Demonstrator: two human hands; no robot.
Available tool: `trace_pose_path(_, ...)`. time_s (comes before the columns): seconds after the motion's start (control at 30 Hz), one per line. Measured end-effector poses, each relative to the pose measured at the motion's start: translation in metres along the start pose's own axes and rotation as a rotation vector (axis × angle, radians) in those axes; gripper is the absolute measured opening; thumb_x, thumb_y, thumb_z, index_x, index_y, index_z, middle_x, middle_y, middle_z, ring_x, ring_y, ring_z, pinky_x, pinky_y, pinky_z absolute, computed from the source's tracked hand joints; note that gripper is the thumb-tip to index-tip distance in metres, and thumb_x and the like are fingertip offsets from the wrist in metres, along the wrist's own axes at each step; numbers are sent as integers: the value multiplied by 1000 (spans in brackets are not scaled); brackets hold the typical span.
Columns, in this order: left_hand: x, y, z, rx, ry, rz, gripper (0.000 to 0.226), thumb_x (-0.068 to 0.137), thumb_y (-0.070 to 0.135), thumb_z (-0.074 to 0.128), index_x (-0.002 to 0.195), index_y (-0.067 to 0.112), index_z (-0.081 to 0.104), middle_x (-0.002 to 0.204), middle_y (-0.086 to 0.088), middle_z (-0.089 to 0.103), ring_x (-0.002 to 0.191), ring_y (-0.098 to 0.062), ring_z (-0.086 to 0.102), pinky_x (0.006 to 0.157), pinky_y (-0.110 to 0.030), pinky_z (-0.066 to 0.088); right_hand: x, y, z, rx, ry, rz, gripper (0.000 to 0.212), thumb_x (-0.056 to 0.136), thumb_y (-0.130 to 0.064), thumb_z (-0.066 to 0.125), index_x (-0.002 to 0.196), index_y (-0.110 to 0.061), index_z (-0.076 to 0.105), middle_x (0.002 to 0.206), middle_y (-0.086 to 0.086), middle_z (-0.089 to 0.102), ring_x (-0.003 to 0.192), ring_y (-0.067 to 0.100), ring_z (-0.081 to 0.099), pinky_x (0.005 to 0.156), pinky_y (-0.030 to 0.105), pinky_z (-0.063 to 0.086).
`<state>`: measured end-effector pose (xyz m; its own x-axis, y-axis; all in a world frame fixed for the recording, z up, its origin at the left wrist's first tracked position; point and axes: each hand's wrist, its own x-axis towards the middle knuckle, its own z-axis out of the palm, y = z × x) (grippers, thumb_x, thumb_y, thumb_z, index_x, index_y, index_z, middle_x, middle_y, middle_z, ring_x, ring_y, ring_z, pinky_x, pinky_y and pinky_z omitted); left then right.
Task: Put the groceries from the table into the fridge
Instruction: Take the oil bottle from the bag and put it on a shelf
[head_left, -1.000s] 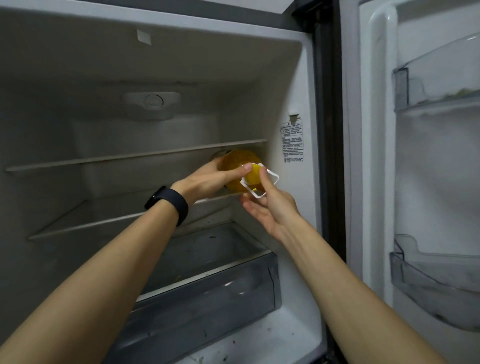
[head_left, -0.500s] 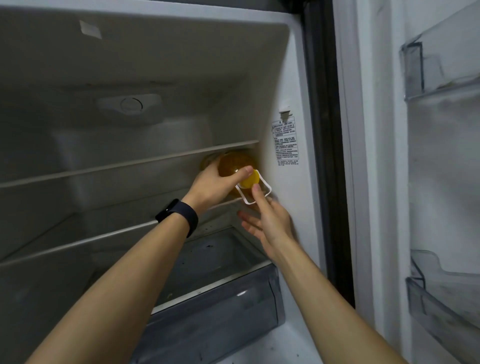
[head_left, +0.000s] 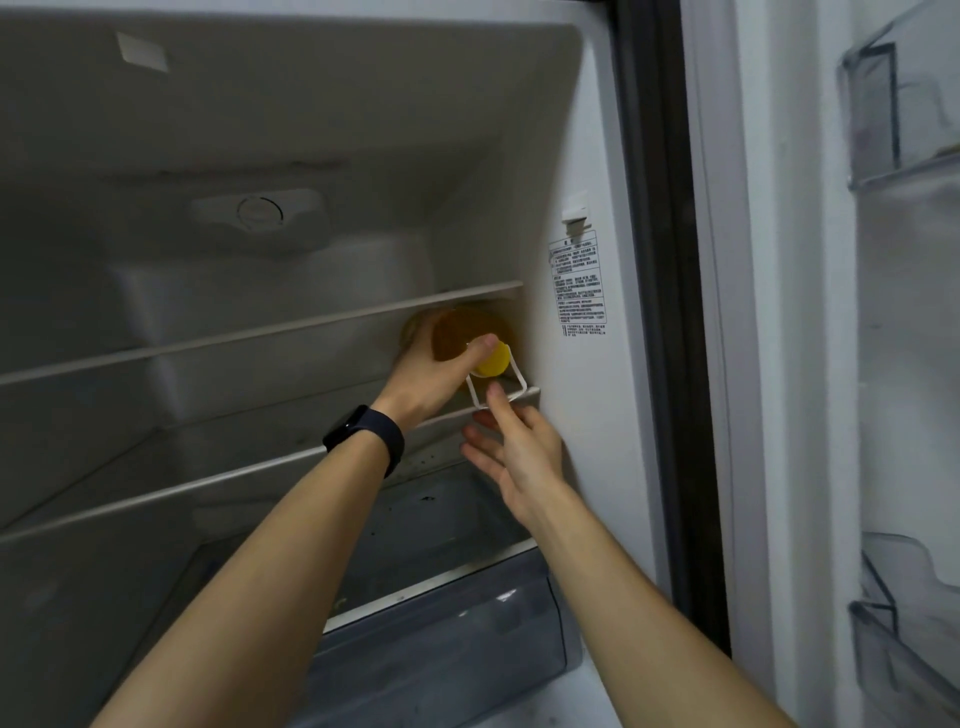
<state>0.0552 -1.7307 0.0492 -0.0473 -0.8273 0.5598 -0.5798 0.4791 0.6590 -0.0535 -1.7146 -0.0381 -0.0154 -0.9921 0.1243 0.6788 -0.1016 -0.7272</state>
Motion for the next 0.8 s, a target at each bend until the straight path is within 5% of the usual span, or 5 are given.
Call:
trace_pose_path(0.13,-7,-1,4,201,102,32,76,85,69,58,148,33,37,149,-2,40,130,-23,49,103,-35,44,1,-4,-4,-45,-12,-29,34,88,-30,76,113,-12,64,104,12,73,84,23,76,73,36,62)
trace_pose_path(0.23,-21,-2,5,355,236,144,60,85,72,54,135,37,50,141,-2,47,119,-24,55,92,-41,52,0,-4,-6,-55,-5,-53,34,89,-29,75,114,-6,66,103,14,74,86,24,76,75,37,62)
trace_pose_path(0.57,-27,-19,-9,398,97,243,52,92,49,56,142,44,43,147,4,49,133,-19,47,104,-38,45,-9,6,5,48,8,31,28,85,-25,78,107,-8,71,107,12,75,96,26,73,67,32,60)
trace_pose_path(0.8,-32,-15,-17,410,45,250,45,93,43,51,138,39,50,141,4,53,124,-17,53,100,-41,49,-14,-1,2,53,-8,16,33,81,-27,82,107,-11,69,106,11,75,89,24,75,71,34,61)
